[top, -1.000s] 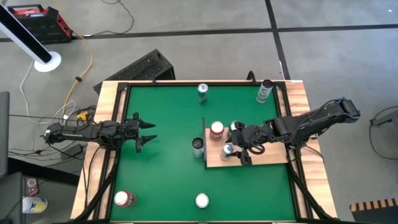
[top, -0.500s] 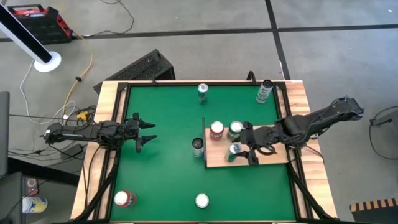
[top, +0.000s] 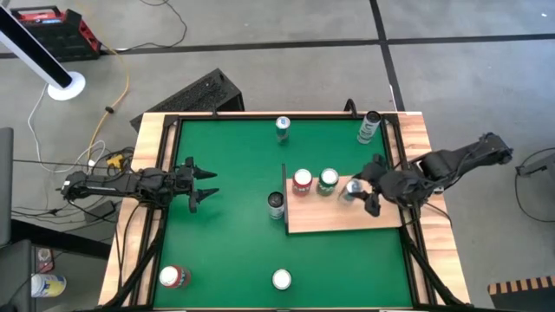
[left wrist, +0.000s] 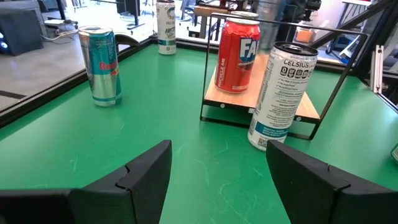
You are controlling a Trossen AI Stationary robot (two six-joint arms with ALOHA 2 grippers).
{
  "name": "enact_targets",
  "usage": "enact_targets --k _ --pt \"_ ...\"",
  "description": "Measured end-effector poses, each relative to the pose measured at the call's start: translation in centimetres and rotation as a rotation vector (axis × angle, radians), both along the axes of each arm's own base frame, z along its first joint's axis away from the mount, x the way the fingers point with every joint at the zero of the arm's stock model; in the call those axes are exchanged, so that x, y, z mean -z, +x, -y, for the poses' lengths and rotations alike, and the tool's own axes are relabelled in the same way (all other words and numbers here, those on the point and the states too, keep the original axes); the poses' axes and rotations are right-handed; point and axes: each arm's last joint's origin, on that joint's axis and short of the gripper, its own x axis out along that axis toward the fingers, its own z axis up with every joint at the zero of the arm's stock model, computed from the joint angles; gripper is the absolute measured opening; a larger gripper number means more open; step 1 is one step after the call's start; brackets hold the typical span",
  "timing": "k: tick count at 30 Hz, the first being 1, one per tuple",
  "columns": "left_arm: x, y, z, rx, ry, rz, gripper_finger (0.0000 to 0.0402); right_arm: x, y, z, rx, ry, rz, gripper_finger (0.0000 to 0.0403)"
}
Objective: Place canned beverage on shelf
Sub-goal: Put the bottom blue soda can on the shelf
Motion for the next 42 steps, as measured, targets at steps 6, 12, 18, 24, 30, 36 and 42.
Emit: enact_targets --k 6,12,18,24,30,36,42 --pt "0.0 0.0 0.0 0.000 0.000 0.000 0.0245 0.4 -1.1 1.0 0.099 -0.016 -0.073 0.0282" --pt "0.0 0.0 0.0 0.000 0.000 0.000 0.0245 0.5 -1.3 1.5 0.129 -0.042 -0.086 0.0282" --pt "0.0 0.0 0.0 0.000 0.000 0.000 0.0245 1.5 -1.6 2.0 0.148 -0.046 -0.079 0.0282" --pt "0.0 0.0 0.0 0.000 0.000 0.000 0.0245 2.7 -2.4 2.6 0.193 -0.017 -0.051 0.0282" --pt "0.0 0.0 0.0 0.000 0.000 0.000 0.0245 2.7 -2.9 2.7 0.204 0.013 0.019 0.0282" --pt "0.0 0.0 0.0 0.000 0.000 0.000 0.0245 2.8 -2.8 2.8 0.222 0.018 0.015 0.0282" --pt "0.0 0.0 0.0 0.000 0.000 -0.001 0.0245 3.1 -2.4 2.8 0.225 0.005 -0.011 0.0282"
